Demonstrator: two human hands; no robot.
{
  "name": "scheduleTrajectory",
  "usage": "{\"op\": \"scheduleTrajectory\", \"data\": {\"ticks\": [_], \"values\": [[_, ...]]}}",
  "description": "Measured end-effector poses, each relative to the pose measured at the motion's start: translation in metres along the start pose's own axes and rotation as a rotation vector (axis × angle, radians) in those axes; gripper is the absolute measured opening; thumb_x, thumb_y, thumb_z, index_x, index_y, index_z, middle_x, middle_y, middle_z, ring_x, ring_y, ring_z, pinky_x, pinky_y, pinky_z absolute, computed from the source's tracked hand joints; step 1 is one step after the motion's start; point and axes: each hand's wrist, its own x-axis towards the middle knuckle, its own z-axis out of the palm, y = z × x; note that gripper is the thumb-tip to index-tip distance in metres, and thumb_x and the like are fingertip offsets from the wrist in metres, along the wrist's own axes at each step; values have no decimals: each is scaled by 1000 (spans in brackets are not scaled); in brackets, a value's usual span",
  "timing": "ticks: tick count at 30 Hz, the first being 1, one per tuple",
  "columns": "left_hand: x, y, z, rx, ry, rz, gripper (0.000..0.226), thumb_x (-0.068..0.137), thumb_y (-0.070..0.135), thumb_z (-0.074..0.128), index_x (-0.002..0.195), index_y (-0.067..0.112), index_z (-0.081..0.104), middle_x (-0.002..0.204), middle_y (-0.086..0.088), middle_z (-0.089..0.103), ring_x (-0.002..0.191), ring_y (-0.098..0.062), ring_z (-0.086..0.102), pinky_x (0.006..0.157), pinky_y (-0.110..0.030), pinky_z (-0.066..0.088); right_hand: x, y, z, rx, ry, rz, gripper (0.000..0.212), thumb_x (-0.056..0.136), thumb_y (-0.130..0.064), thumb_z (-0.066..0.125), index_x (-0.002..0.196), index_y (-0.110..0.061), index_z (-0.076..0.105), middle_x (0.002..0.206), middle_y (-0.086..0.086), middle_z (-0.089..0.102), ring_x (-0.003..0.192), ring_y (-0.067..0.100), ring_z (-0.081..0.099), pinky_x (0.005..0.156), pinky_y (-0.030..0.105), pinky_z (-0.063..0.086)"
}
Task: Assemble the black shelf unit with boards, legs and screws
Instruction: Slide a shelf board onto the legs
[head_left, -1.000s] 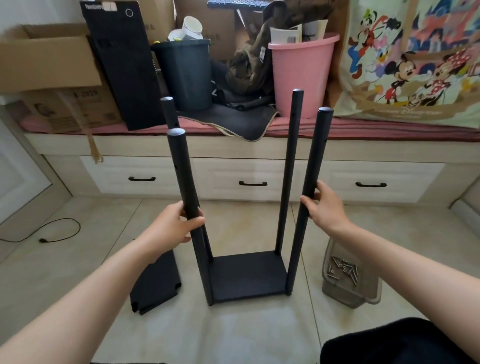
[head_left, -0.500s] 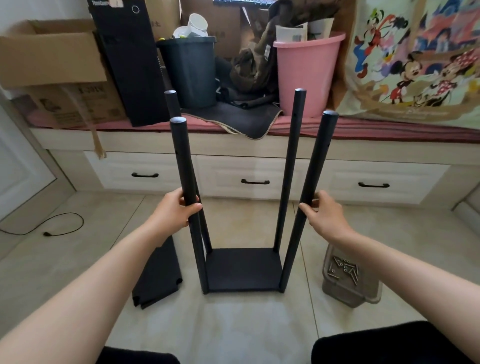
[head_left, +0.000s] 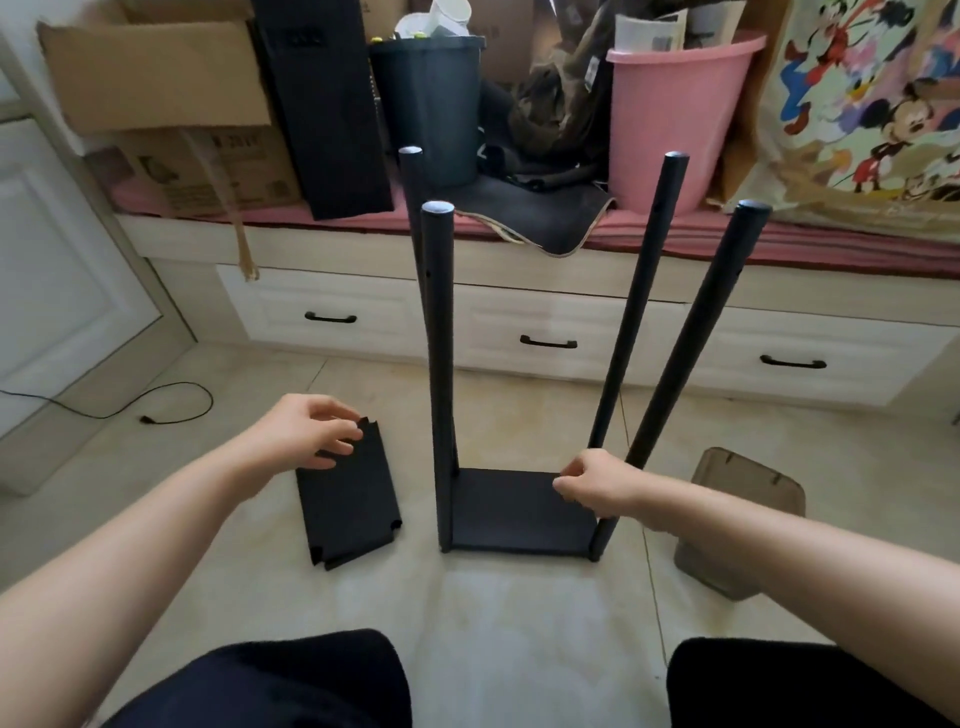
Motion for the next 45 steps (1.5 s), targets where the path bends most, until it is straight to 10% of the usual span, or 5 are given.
{"op": "scheduleTrajectory", "data": {"ticks": [4, 8, 22, 29, 45], "values": [[12, -56, -10, -86, 81, -105, 14, 99, 9, 61, 110, 8, 68, 101, -10, 75, 96, -25, 72, 75, -33, 57, 25, -43, 56, -10, -73, -60, 33, 96, -26, 52, 104, 3, 66, 104, 21, 69, 83, 22, 56, 82, 38, 52], [34, -108, -3, -126, 98, -194, 11, 99, 8, 60, 107, 8, 68, 98, -11, 75, 94, -26, 71, 78, -34, 58, 58, -72, 112, -42, -167, -68, 28, 93, -24, 50, 67, -13, 49, 69, 4, 51, 65, 19, 47, 55, 26, 36], [127, -259, 60, -275, 225, -496, 36, 97, 7, 58, 133, 4, 56, 118, -12, 61, 98, -27, 62, 95, -43, 54, 200, -88, 254, 209, -304, 104, 11, 100, -26, 41, 105, -17, 41, 101, 9, 54, 89, 23, 53, 81, 36, 53], [150, -274, 86, -331, 253, -478, 60, 92, 2, 59, 150, 4, 42, 149, -13, 50, 130, -30, 53, 110, -38, 43, 239, -75, 285, 319, -297, 235, 51, 100, -27, 46, 148, -22, 29, 117, 3, 50, 107, 25, 57, 89, 38, 57], [151, -272, 88, -477, 372, -553, 53, 93, 7, 60, 144, 9, 43, 117, -5, 55, 101, -27, 57, 81, -32, 43, 225, -85, 292, 834, -147, 348, 39, 88, -17, 74, 116, -19, 47, 101, -2, 57, 94, 19, 58, 76, 33, 58]]}}
